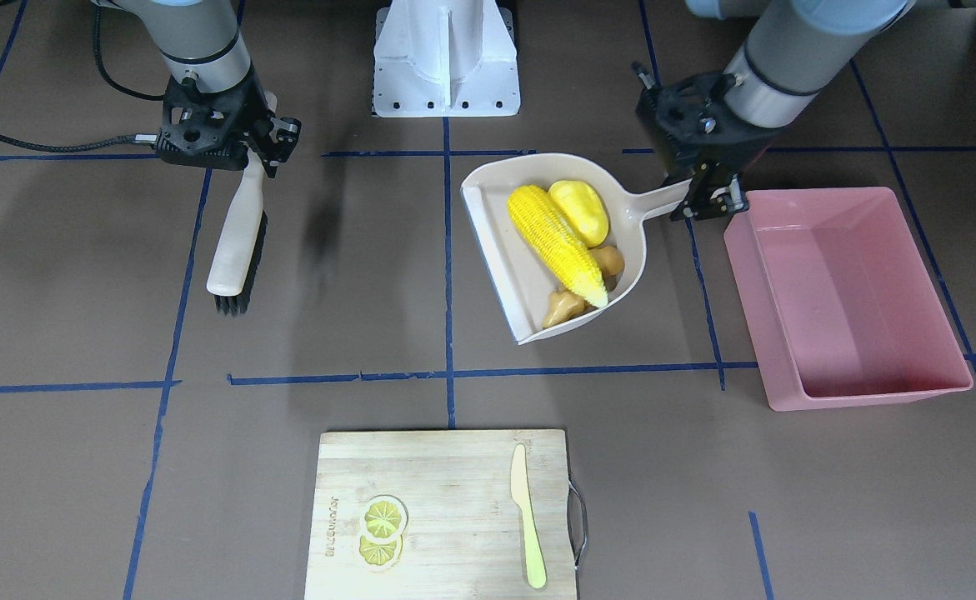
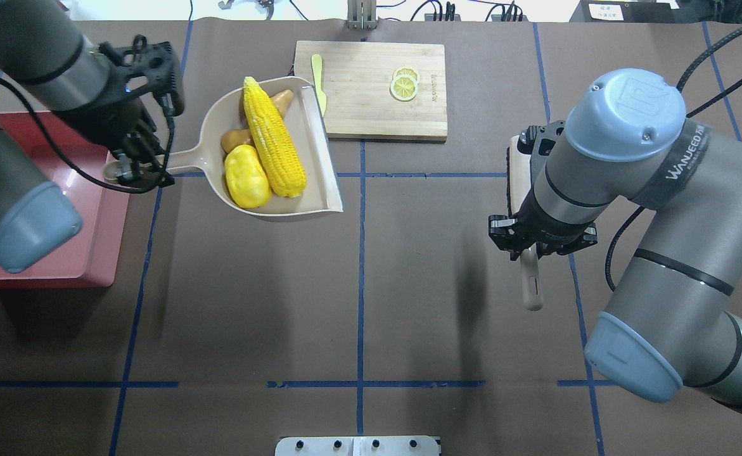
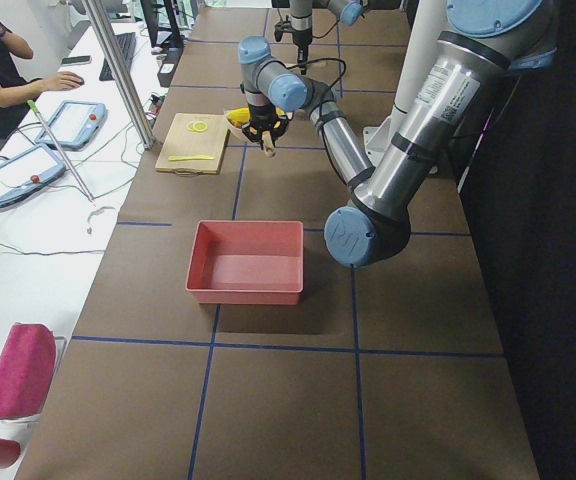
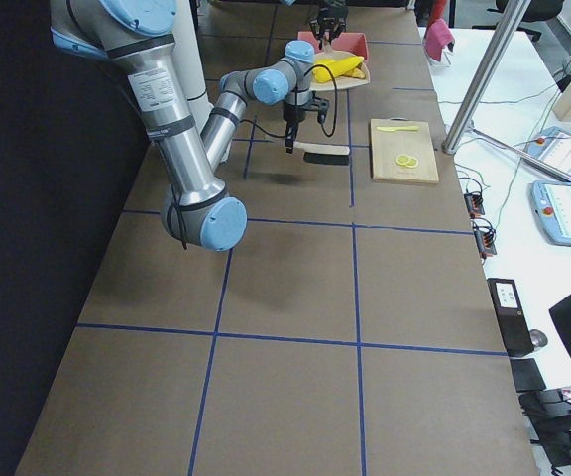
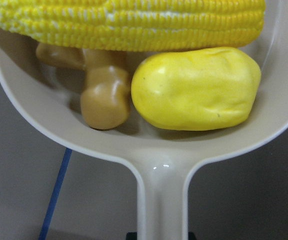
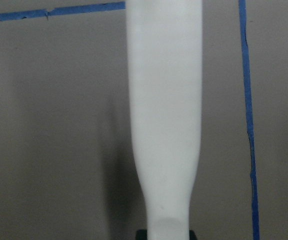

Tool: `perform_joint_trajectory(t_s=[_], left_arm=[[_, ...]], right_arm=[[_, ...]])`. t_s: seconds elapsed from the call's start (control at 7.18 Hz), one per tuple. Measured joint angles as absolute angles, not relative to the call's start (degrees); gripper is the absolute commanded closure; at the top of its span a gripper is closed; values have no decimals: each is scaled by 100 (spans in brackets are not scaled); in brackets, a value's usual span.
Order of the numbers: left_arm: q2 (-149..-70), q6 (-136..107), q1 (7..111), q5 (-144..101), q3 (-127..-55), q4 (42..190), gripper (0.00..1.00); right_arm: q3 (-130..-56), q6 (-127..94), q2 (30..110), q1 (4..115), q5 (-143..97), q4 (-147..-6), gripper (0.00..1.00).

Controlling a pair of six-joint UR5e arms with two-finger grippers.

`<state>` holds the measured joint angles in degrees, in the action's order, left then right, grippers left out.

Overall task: Sweep and dump trash into bin
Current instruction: 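Carry the loaded dustpan over the pink bin with the left gripper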

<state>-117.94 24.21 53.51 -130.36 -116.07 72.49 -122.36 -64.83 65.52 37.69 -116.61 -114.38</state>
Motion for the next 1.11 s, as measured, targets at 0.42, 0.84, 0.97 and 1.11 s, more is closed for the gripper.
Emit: perform_joint_trajectory(t_s=[0.42, 0.84, 0.97, 1.11], left_arm=[[-11030, 2995, 6107, -13822, -12062, 7199, 100], [-10250, 3950, 7202, -14725, -12004, 7205, 100], [-10091, 4247, 7500, -14818, -11862, 7223, 100], [-9994, 4474, 7707, -14848, -11717, 7239, 100]], right_arm=[[-12436, -6107, 6899, 3952, -11658, -11436, 100], [-12479, -5802, 7150, 4227, -11673, -11415, 100], [-12567, -5693, 7410, 4284, -11669, -11388, 100], [-12723, -5539, 7740, 4335, -11661, -11371, 100]])
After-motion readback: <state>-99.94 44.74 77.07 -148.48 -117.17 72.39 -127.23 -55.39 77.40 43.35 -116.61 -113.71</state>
